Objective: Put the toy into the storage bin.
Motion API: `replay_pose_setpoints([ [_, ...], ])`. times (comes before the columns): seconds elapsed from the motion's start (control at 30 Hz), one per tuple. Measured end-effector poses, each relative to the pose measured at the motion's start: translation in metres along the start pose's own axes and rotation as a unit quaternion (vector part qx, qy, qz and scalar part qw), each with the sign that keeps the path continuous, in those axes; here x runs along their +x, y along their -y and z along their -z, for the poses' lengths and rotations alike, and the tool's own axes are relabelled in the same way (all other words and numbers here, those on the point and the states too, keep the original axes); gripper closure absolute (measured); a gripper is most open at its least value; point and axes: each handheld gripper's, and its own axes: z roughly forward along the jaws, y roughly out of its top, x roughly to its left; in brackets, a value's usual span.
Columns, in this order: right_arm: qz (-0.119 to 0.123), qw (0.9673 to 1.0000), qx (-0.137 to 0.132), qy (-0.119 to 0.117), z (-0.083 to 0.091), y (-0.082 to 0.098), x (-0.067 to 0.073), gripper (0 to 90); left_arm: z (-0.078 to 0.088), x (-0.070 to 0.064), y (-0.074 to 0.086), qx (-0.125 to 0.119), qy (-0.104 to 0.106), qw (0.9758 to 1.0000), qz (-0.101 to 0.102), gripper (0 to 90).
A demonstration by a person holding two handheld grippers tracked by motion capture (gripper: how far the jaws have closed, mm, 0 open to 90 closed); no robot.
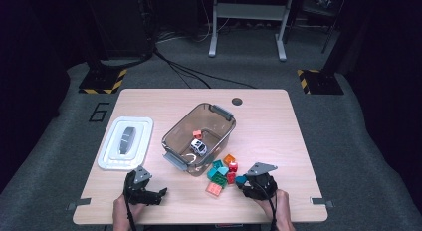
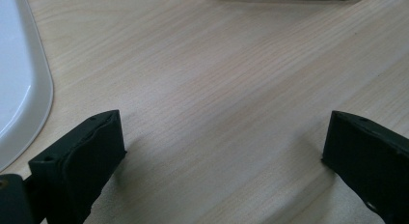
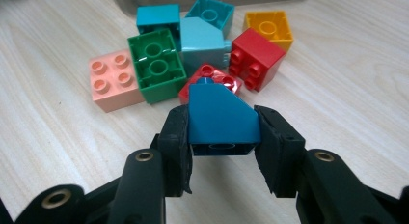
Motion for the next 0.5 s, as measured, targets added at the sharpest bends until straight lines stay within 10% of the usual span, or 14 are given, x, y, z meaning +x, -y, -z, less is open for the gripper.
replay_pose_setpoints([
  [0.5,-0.017,0.9995,-0.018,0.019,0.008,-0.012,-0.023,58.8,0.0,0.0,0.0,0.0,0.001,1.0,0.0,0.7],
])
